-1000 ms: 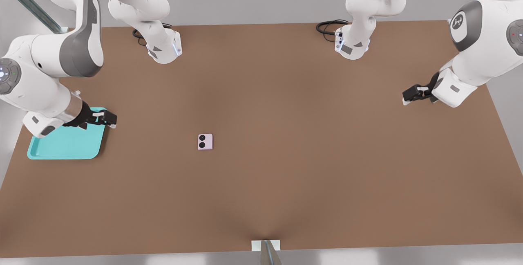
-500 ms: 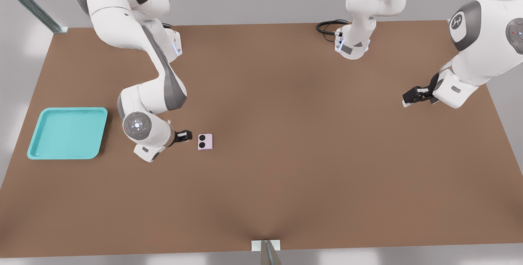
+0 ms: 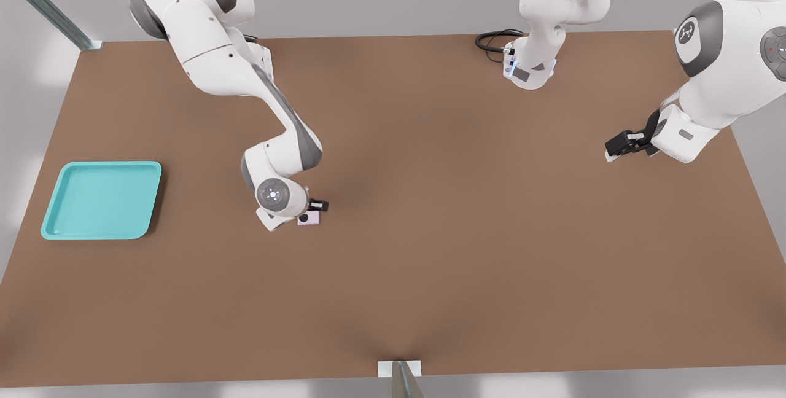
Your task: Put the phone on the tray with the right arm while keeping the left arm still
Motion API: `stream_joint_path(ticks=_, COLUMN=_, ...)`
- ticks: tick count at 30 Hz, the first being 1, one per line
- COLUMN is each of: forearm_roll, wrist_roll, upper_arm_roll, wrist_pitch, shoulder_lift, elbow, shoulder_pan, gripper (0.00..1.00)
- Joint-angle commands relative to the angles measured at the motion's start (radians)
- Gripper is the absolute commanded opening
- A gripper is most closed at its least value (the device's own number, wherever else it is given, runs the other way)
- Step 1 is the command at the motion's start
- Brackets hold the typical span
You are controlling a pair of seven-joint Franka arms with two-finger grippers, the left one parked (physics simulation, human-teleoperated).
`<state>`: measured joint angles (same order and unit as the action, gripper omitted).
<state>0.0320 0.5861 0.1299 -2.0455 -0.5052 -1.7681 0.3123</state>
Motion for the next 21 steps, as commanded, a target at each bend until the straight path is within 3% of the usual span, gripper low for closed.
stream_joint_path(ticks=1, forearm_roll=0.000, wrist_roll=0.356, upper_arm_roll=0.000, wrist_pitch=-0.100, shoulder_lift=0.001, elbow=-0.013, shoulder_pan=-0.006, gripper=1.00)
stream_joint_path(ticks=7, forearm_roll=-0.001, wrist_roll=-0.170, upper_arm_roll=0.002, wrist_pitch=-0.154, shoulder_lift=0.004, elbow=-0.054, shoulder_pan=-0.036, gripper=1.00)
stream_joint_path(ticks=11, forearm_roll=0.000, wrist_roll=-0.468, upper_arm_roll=0.043, wrist_pitch=-0.189, shoulder_lift=-0.007, elbow=-0.059, shoulder_pan=-0.090, gripper=1.00)
stream_joint_path(ticks=15, forearm_roll=0.000, wrist_roll=-0.601, upper_arm_roll=0.045, wrist_pitch=-0.219, shoulder_lift=-0.015, elbow=-0.077, shoulder_pan=-0.088, gripper=1.00)
stream_joint_path(ticks=21, forearm_roll=0.000, wrist_roll=-0.611, upper_arm_roll=0.063, wrist_pitch=-0.268, shoulder_lift=-0.033, elbow=-0.137, shoulder_pan=-0.107, gripper=1.00)
